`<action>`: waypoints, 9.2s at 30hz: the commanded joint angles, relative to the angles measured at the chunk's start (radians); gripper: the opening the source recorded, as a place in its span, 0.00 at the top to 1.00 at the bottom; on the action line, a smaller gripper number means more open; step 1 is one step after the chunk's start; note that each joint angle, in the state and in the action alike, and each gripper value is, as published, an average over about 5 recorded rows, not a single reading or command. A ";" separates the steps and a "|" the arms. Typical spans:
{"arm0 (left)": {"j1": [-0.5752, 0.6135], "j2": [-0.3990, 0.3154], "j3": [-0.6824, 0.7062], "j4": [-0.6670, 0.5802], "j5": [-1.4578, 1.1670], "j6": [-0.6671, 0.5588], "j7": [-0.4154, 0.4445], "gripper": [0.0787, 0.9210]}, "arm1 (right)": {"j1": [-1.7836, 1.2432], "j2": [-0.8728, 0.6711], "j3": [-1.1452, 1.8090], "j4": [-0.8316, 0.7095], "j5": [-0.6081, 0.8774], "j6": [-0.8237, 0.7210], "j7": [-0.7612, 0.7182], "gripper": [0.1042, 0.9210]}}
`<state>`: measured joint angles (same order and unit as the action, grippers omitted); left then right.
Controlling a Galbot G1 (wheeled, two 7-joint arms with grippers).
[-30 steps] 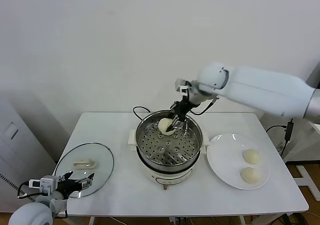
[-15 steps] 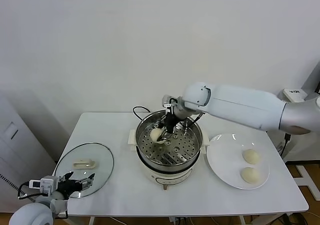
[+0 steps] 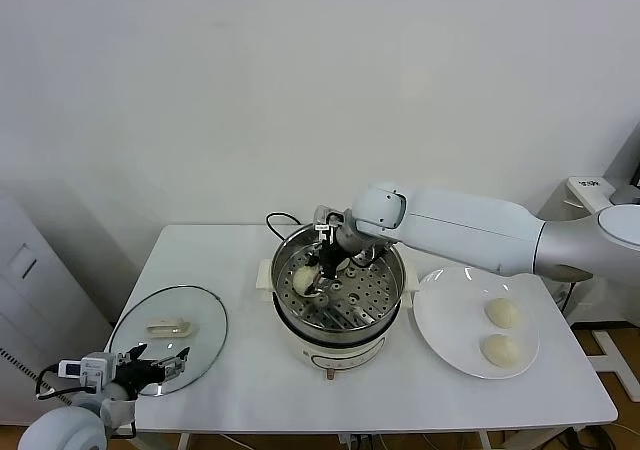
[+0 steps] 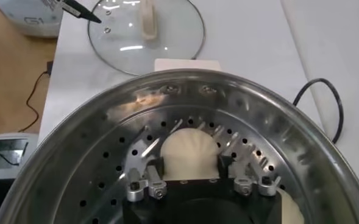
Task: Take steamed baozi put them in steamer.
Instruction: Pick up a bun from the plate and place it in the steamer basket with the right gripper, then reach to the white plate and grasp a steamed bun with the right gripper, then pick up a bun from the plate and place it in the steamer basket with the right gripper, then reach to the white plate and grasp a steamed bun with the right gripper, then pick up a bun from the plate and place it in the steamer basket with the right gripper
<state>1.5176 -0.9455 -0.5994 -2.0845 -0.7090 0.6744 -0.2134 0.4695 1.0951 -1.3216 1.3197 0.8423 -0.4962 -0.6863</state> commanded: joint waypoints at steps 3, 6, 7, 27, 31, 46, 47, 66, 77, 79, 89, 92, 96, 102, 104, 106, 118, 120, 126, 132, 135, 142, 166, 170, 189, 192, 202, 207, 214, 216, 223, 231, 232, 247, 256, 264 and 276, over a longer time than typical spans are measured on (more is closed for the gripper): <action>0.001 0.001 -0.001 -0.002 0.000 -0.001 0.001 0.12 | 0.098 -0.063 -0.001 0.006 -0.003 0.027 -0.112 0.14; 0.003 0.001 -0.003 -0.004 0.000 -0.001 0.001 0.12 | 0.176 -0.126 -0.029 0.010 -0.040 0.073 -0.213 0.12; 0.004 0.001 -0.004 -0.005 0.000 -0.001 0.001 0.12 | 0.202 -0.149 -0.039 0.011 -0.056 0.093 -0.247 0.12; 0.012 0.003 -0.006 -0.014 0.000 0.001 0.001 0.12 | 0.075 -0.556 0.025 -0.120 -0.499 0.496 -0.628 0.12; 0.013 0.002 -0.007 -0.013 0.000 0.001 0.001 0.12 | -0.019 -0.554 0.114 -0.152 -0.583 0.537 -0.648 0.12; 0.013 0.002 -0.003 -0.013 0.000 0.002 0.001 0.12 | -0.284 -0.544 0.298 -0.189 -0.776 0.628 -0.655 0.12; 0.013 0.002 -0.003 -0.013 0.000 0.002 0.001 0.12 | -0.300 -0.545 0.311 -0.190 -0.788 0.634 -0.654 0.12; 0.012 -0.002 0.003 -0.013 0.006 0.005 0.000 0.12 | -0.523 -0.520 0.530 -0.233 -0.941 0.673 -0.636 0.12; 0.019 -0.004 0.004 -0.022 0.013 0.005 0.002 0.12 | -0.572 -0.483 0.592 -0.274 -0.987 0.667 -0.611 0.19; 0.020 -0.005 0.004 -0.026 0.014 0.005 0.002 0.12 | -0.575 -0.476 0.600 -0.284 -0.988 0.664 -0.609 0.24; 0.020 -0.006 0.003 -0.023 0.017 0.010 -0.001 0.12 | -0.563 -0.479 0.615 -0.285 -0.950 0.650 -0.632 0.46; 0.020 -0.005 0.002 -0.022 0.017 0.011 -0.002 0.12 | -0.509 -0.494 0.579 -0.261 -0.916 0.648 -0.642 0.46; 0.020 -0.003 -0.001 -0.020 0.016 0.010 -0.002 0.12 | -0.352 -0.516 0.472 -0.210 -0.839 0.650 -0.655 0.46; 0.019 -0.002 -0.001 -0.014 0.016 0.007 -0.001 0.12 | -0.034 -0.473 0.328 -0.160 -0.723 0.677 -0.657 0.46; 0.017 -0.001 0.001 -0.013 0.016 0.007 0.000 0.12 | 0.035 -0.440 0.301 -0.152 -0.697 0.696 -0.653 0.46; 0.014 -0.001 0.003 -0.012 0.015 0.006 0.000 0.12 | 0.082 -0.405 0.291 -0.147 -0.681 0.721 -0.648 0.46; 0.003 0.003 0.023 -0.006 0.016 0.006 0.001 0.12 | 0.159 -0.224 0.297 -0.098 -0.589 0.917 -0.638 0.45; 0.000 0.003 0.026 -0.005 0.016 0.007 0.000 0.12 | 0.163 -0.190 0.289 -0.097 -0.585 0.960 -0.639 0.45; -0.003 0.001 0.027 -0.003 0.017 0.007 0.001 0.12 | 0.149 -0.084 0.256 -0.084 -0.608 1.098 -0.644 0.45; -0.001 -0.001 0.022 -0.004 0.017 0.006 0.001 0.12 | 0.101 -0.032 0.229 -0.022 -0.670 1.176 -0.642 0.45; 0.001 0.000 0.020 -0.004 0.016 0.005 0.001 0.12 | 0.081 -0.027 0.220 0.013 -0.702 1.200 -0.643 0.45; 0.001 -0.001 0.020 -0.005 0.016 0.005 0.002 0.12 | 0.022 -0.020 0.222 0.056 -0.784 1.241 -0.651 0.45; 0.002 0.001 0.017 -0.001 0.016 0.001 0.004 0.12 | -0.123 -0.004 0.253 0.092 -0.930 1.248 -0.652 0.45; 0.002 0.001 0.017 0.001 0.016 0.001 0.005 0.12 | -0.129 -0.014 0.260 0.095 -0.943 1.255 -0.648 0.44; 0.005 0.005 0.008 0.003 0.013 -0.004 0.007 0.12 | 0.024 -0.176 0.404 -0.160 -0.854 1.008 -0.660 0.12; 0.008 0.004 0.006 -0.001 0.013 -0.003 0.007 0.12 | 0.043 -0.216 0.387 -0.245 -0.819 0.921 -0.677 0.12; 0.012 0.002 -0.002 -0.003 0.010 -0.005 0.007 0.12 | 0.026 -0.321 0.309 -0.443 -0.765 0.820 -0.731 0.12; 0.010 0.002 -0.002 -0.003 0.010 -0.005 0.007 0.12 | -0.043 -0.378 0.333 -0.466 -0.811 0.816 -0.725 0.12; 0.008 0.003 0.000 -0.003 0.010 -0.005 0.007 0.12 | -0.209 -0.417 0.450 -0.496 -0.910 0.836 -0.692 0.12; 0.008 0.002 0.000 -0.003 0.010 -0.004 0.007 0.12 | -0.258 -0.416 0.492 -0.513 -0.945 0.844 -0.683 0.12; 0.010 0.002 0.001 -0.007 0.010 -0.002 0.006 0.12 | -0.380 -0.392 0.641 -0.572 -1.058 0.871 -0.649 0.12; 0.005 -0.002 0.008 -0.005 0.011 0.000 0.006 0.12 | -0.465 -0.347 0.754 -0.635 -1.141 0.906 -0.603 0.12; 0.004 -0.003 0.010 -0.005 0.012 0.000 0.006 0.12 | -0.472 -0.343 0.759 -0.639 -1.144 0.908 -0.598 0.12; -0.006 -0.005 0.028 0.000 0.013 -0.001 0.008 0.12 | -0.557 -0.306 0.860 -0.669 -1.219 0.916 -0.545 0.12; -0.006 -0.009 0.033 -0.004 0.015 0.000 0.008 0.12 | -0.563 -0.286 0.885 -0.695 -1.242 0.910 -0.539 0.20; -0.007 -0.013 0.035 -0.004 0.015 0.000 0.008 0.12 | -0.565 -0.276 0.902 -0.708 -1.237 0.899 -0.545 0.36; 0.009 -0.021 0.022 -0.016 0.026 0.006 0.000 0.12 | -0.441 -0.376 0.651 -0.546 -0.970 0.765 -0.596 0.50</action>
<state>1.5163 -0.9622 -0.5714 -2.0945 -0.6902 0.6788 -0.2109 -0.0554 0.7822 -0.4923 0.6662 -0.3188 0.3624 -1.2627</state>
